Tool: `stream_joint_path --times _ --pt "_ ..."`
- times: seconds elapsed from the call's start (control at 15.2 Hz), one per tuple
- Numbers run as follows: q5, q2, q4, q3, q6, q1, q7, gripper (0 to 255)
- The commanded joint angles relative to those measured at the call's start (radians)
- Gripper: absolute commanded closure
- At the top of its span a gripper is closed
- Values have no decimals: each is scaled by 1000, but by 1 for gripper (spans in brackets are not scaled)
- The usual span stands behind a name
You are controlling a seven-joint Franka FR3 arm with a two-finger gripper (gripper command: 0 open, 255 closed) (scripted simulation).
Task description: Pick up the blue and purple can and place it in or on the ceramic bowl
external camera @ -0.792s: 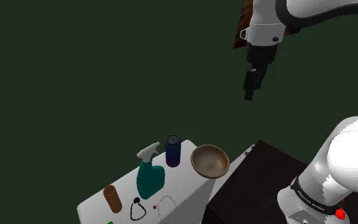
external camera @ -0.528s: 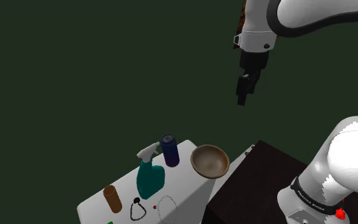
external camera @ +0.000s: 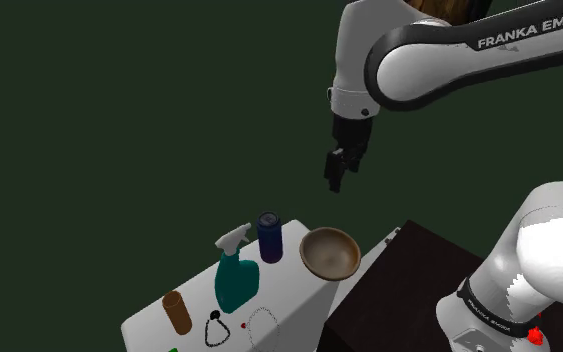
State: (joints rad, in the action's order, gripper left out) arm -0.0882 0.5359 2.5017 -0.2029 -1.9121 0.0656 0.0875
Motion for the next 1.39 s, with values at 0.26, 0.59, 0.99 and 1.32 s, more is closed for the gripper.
stream_joint_path --times 0.26,0.59,0.99,1.32 --pt "-8 -191 -42 -82 -183 13 102 0" --pt "32 -373 -115 -146 -313 17 205 0" --pt "106 -537 -183 -178 -418 27 304 0" --pt "134 -587 -162 -177 -484 27 324 0"
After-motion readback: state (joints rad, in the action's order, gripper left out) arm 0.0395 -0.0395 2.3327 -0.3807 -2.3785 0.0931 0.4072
